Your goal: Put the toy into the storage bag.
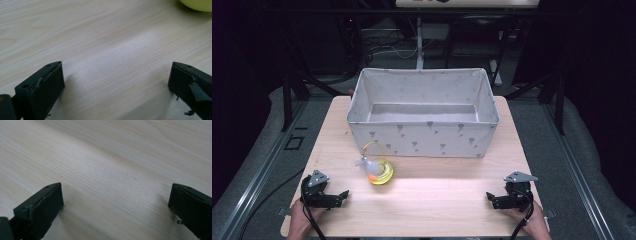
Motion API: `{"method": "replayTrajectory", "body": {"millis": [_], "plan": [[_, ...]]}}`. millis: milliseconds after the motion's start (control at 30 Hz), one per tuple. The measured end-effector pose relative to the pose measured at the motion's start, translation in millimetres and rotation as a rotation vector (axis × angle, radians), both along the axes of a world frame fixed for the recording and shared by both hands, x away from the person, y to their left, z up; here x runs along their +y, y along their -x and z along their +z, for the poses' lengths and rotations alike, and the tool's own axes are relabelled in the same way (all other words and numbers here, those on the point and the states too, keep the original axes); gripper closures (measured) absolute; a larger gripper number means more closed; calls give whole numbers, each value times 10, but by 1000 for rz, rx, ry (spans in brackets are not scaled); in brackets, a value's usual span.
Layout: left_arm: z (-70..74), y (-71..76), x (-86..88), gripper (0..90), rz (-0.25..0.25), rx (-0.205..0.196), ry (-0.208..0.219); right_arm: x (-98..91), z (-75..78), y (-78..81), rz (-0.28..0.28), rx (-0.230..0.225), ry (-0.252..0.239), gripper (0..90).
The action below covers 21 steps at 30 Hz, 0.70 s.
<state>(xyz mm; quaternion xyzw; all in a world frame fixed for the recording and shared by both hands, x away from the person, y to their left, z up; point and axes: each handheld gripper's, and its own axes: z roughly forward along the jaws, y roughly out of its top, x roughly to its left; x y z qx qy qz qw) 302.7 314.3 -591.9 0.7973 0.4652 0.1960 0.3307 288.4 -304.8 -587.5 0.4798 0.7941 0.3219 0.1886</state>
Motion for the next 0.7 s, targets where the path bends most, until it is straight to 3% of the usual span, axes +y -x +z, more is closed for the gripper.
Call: {"method": "replayTrajectory", "body": {"millis": [133, 200, 300, 400, 700], "plan": [[18, -12, -1, 1, -8, 21, -8, 1, 0, 1, 0, 0, -3, 0], [48, -23, -4, 1, -16, 56, -16, 2, -1, 1, -1, 0, -3, 0], [109, -53, -7, 2, -14, 111, 9, 1, -3, 1, -1, -3, -4, 0], [163, -60, -5, 2, -14, 121, 13, 2, -4, 1, -3, -4, -1, 0], [555, -53, -53, 2, 3, 171, 1, 3, -5, 2, -3, -5, -4, 0]]}}
